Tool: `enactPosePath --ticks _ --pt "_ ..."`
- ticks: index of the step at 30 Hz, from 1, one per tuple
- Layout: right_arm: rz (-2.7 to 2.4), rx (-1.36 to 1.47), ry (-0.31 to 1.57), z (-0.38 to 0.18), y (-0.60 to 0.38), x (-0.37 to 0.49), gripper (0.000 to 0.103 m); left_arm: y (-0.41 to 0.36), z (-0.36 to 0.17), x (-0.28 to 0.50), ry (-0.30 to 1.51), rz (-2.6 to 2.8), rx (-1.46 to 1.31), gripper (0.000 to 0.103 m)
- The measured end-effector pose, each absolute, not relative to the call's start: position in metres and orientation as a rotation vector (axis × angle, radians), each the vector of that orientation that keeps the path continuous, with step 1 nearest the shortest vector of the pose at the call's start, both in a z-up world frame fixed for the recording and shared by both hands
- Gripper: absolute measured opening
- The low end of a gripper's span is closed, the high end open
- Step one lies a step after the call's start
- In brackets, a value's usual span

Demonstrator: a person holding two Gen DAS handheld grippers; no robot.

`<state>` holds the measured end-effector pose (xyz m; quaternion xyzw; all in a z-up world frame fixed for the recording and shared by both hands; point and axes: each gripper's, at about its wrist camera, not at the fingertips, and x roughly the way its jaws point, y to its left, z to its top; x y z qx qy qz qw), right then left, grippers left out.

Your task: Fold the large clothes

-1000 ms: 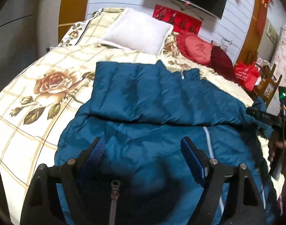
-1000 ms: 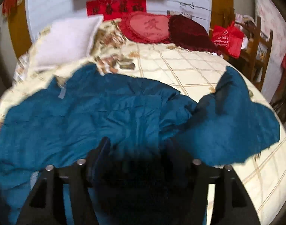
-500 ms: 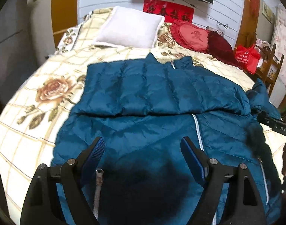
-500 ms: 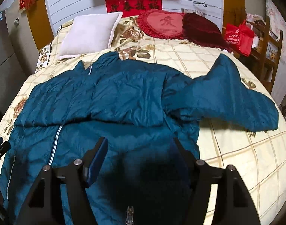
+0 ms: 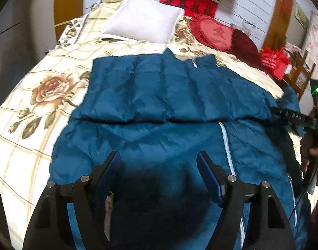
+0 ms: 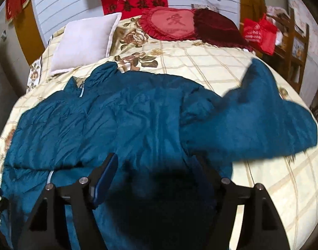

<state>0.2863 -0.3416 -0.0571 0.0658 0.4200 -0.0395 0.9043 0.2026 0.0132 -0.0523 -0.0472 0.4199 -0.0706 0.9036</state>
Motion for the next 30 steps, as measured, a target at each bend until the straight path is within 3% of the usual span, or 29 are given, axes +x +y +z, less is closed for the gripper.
enactPosePath --ticks 3,5,11,21,30 --pt "-0.115 0.108 0.912 -0.069 -0.342 0.316 0.056 0.022 -0.052 0.215 0.868 -0.117 -0.13 0.057" --pt "-0.137 0.089 0.927 -0.077 -0.344 0.331 0.055 0.027 -0.053 0.223 0.858 -0.097 -0.141 0.057" --pt "-0.159 0.104 0.957 -0.095 -0.351 0.354 0.058 0.033 -0.058 0.242 0.875 -0.078 -0.154 0.048" --pt "-0.09 0.132 0.896 -0.059 -0.337 0.324 0.06 0.035 -0.05 0.293 0.831 -0.029 -0.164 0.048" --pt "-0.121 0.083 0.949 -0.086 -0.342 0.35 0.06 0.015 -0.065 0.343 0.878 -0.051 -0.122 0.048"
